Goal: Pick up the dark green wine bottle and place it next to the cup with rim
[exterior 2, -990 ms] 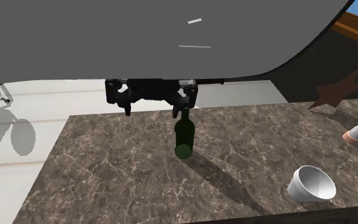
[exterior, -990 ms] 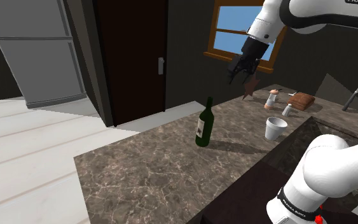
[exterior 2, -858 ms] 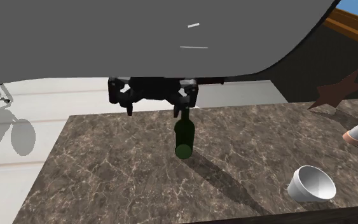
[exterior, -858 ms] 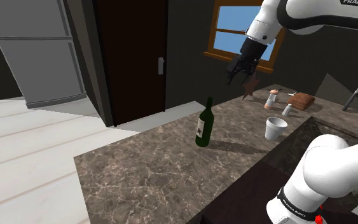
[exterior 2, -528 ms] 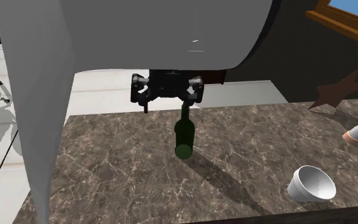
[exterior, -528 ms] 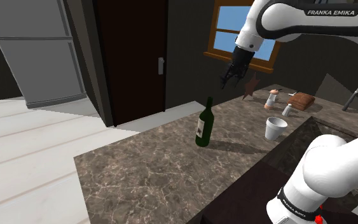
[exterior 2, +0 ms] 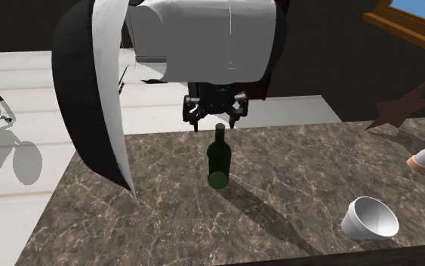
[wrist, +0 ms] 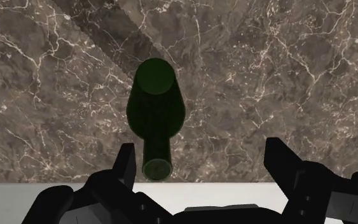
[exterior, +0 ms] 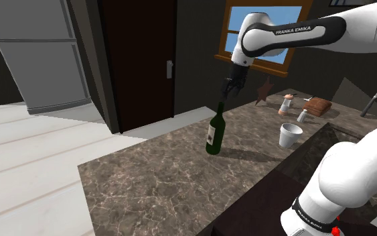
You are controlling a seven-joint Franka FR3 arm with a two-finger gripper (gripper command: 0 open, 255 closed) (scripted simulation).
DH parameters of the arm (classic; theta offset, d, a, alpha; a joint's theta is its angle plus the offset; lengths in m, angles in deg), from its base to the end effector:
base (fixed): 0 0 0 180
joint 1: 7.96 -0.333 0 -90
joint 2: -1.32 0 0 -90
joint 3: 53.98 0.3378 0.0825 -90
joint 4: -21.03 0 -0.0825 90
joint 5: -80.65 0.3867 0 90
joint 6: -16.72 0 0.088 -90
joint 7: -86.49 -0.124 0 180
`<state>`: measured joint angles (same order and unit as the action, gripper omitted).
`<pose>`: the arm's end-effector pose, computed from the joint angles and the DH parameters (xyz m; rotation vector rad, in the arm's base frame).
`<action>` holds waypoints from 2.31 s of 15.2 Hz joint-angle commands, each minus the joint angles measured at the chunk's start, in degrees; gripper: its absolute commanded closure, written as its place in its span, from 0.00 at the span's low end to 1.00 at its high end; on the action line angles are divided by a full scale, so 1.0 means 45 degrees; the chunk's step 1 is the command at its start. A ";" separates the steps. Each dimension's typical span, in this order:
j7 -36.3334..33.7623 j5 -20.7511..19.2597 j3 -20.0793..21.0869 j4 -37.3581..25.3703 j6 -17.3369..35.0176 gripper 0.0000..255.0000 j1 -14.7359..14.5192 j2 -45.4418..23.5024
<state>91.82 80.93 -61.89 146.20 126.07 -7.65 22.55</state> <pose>0.4443 -0.0704 0.5478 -3.0934 0.0694 -0.1498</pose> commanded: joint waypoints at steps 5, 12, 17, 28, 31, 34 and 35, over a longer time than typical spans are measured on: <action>0.1053 -0.0347 -0.0397 -0.1136 0.0786 0.00 0.0110 -0.2510; 0.1097 -0.0293 -0.0431 -0.0216 0.2076 0.00 0.0115 -0.2885; 0.1097 -0.0293 -0.0430 -0.0216 0.2076 0.00 0.0115 -0.2885; 0.1097 -0.0293 -0.0430 -0.0217 0.2074 1.00 0.0115 -0.2885; 0.1090 -0.0301 -0.0426 -0.0338 0.1905 1.00 0.0114 -0.2835; 0.1072 -0.0319 -0.0412 -0.0724 0.1391 1.00 0.0111 -0.2705; 0.1066 -0.0324 -0.0407 -0.0857 0.1220 1.00 0.0110 -0.2667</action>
<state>96.69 79.50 -63.77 143.07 132.49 -7.13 10.34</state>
